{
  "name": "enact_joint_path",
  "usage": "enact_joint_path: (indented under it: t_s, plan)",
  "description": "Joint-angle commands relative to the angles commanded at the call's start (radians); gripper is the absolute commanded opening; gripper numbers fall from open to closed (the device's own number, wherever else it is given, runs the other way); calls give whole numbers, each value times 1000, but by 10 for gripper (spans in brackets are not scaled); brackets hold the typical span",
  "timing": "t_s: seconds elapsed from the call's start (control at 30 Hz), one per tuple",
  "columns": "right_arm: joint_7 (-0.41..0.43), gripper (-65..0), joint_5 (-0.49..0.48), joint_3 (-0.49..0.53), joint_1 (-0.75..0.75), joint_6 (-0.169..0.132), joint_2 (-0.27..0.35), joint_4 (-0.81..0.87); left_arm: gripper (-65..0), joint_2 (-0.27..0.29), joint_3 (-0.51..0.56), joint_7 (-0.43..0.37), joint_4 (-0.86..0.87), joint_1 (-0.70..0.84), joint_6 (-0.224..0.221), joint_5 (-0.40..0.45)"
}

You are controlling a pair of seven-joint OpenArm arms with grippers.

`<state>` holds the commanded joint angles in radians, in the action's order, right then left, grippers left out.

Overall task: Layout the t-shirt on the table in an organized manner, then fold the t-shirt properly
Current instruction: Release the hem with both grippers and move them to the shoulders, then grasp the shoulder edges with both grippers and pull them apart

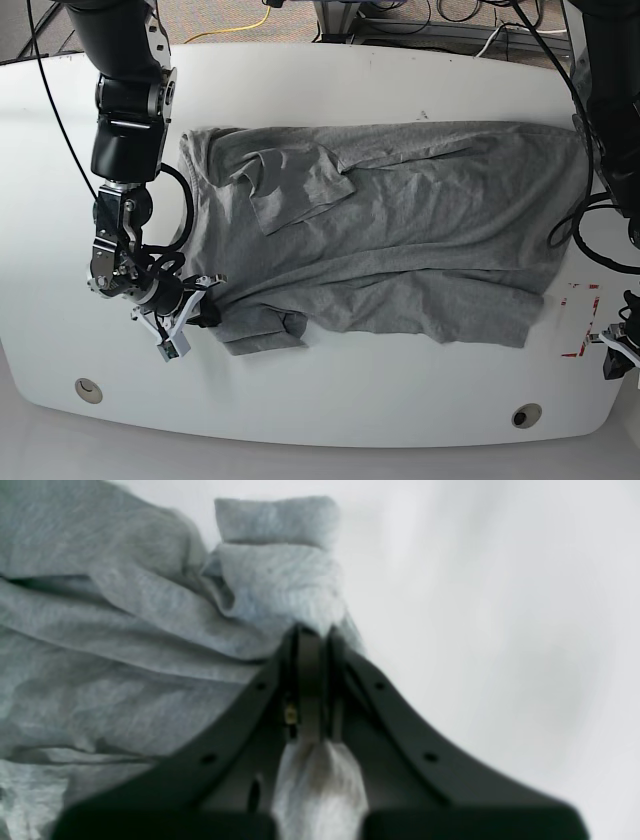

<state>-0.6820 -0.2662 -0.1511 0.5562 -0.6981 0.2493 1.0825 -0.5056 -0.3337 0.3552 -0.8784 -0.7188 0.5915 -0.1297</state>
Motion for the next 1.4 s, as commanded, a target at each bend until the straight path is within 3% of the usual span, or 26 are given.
enact_joint_path:
  t_s: [0.1,0.13,0.2,0.27,0.37,0.43,0.73,1.07,1.4]
  plan:
    - [0,-487,0,0,0,0,0,0,-631,0,0,5,0,0,0,0]
    - [0,-396,0,0,0,25,0,0,-599,0,0,5,0,2,2,-3]
    - [-3,-281,0,0,-2,56,0,5,-532,-2,0,5,0,6,2,-3]
    - [-6,-111,-2,0,-6,82,0,34,-379,-2,-2,9,-5,8,2,-3]
    - [-26,-19,-8,0,-51,82,6,121,-229,-2,-6,54,-9,12,3,-6]
    - [-51,-16,-8,0,-81,82,6,207,-194,-8,-8,81,-28,29,5,-8]
    - [-198,-16,-9,-2,-239,82,-5,483,-203,-29,-8,172,-253,232,6,-89]
    - [-222,-16,-9,-5,-440,82,-63,628,-204,-18,-8,273,-543,551,6,-187]
    - [-222,-16,-8,0,-574,82,-112,738,-204,64,-8,333,-764,783,6,-204]
